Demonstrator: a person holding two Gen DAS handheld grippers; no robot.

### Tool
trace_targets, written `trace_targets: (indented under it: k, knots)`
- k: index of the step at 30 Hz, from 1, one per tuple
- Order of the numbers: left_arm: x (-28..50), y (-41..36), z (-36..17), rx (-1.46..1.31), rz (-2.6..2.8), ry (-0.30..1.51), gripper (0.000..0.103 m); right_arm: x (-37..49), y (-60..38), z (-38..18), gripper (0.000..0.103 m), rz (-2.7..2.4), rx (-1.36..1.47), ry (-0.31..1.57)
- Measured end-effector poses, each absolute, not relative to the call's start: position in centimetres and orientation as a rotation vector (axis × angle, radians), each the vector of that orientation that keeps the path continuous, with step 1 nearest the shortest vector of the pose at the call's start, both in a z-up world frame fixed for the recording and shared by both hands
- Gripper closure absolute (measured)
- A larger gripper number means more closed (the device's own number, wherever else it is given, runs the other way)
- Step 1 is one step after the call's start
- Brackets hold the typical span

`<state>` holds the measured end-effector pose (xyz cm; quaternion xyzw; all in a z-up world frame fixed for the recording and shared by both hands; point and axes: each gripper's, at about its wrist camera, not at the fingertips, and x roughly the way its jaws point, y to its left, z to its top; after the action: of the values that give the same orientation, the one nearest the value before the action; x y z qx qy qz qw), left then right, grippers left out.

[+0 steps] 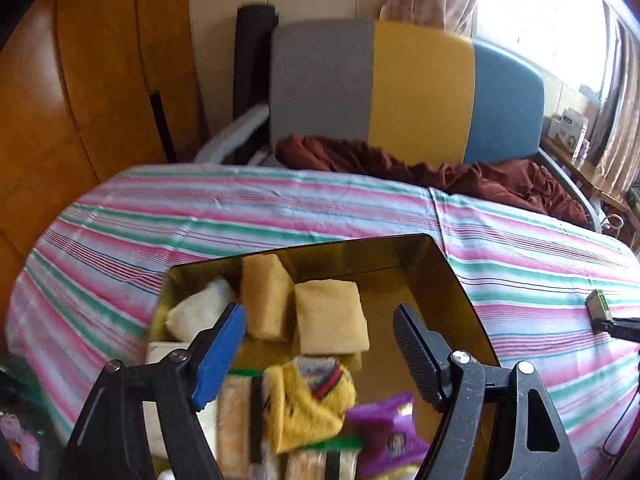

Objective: Organize objects
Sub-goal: 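Carry the green boxed product into the gold box and release it with the right tool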

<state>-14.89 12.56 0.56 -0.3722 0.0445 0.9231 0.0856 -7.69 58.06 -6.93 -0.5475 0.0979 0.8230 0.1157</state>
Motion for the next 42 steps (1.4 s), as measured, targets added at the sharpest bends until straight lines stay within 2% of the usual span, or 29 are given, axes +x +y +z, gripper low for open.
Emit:
trace_targets:
  k: [4, 9, 15, 20, 28, 42]
  knots:
    - [-11.1, 11.4, 1.7, -1.047, 2.776, 0.146, 0.022, -7.8, 56.3, -6.5, 0.073, 2.436, -1.629, 0.273]
    - [-8.8, 9.7, 2.0, -1.067, 2.794, 0.094, 0.021, -8.4, 52.2, -3.5, 0.073, 2.533, -1.624, 0.366]
    - [-7.3, 8.4, 1.4, -1.073, 2.797, 0.054, 0.021, -9.9, 41.9, 0.5, 0.073, 2.749, -1.609, 0.249]
    - [-6.7, 6.8, 1.3, -1.06, 2.819, 0.019, 0.021, -11.3, 33.5, 1.6, 0.073, 2.879, -1.631, 0.13]
    - [-6.4, 3.8, 1.2, -1.064, 2.852, -0.034, 0.019, -14.3, 25.5, 0.1, 0.073, 2.879, -1.732, -0.034]
    - [-6.3, 0.6, 0.0, -1.13, 2.873, -0.136, 0.015, -17.3, 22.5, -5.4, 0.07, 2.68, -1.908, -0.112]
